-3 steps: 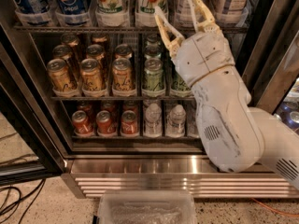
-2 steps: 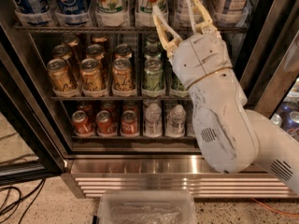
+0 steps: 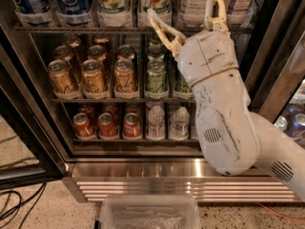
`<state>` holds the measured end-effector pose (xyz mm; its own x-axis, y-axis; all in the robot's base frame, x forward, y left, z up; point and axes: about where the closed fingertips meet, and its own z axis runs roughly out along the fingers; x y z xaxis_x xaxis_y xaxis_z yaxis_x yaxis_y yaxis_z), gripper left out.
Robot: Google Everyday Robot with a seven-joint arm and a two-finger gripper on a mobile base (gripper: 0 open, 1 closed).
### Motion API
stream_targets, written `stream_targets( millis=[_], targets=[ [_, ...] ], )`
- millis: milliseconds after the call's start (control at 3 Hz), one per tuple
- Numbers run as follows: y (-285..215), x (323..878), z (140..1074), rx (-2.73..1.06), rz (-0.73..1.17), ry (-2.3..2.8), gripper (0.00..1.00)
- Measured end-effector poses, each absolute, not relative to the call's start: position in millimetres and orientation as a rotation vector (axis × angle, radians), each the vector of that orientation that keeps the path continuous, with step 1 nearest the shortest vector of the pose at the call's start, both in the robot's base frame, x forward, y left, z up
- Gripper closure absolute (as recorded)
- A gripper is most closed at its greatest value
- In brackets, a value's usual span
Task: Pick blue plastic bottle from top shelf of fridge
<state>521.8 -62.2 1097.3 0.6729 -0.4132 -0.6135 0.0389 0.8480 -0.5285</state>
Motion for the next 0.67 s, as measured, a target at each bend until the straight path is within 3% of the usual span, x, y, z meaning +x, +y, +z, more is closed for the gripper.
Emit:
stream_targets(
  millis=[333,667],
  targets=[
    [-53.5,516.3,1100.6,-0.541,-0.278,0.765,0.0],
    [-46.7,511.9,1103.7,-0.565,-0.285,0.738,0.0]
  ],
)
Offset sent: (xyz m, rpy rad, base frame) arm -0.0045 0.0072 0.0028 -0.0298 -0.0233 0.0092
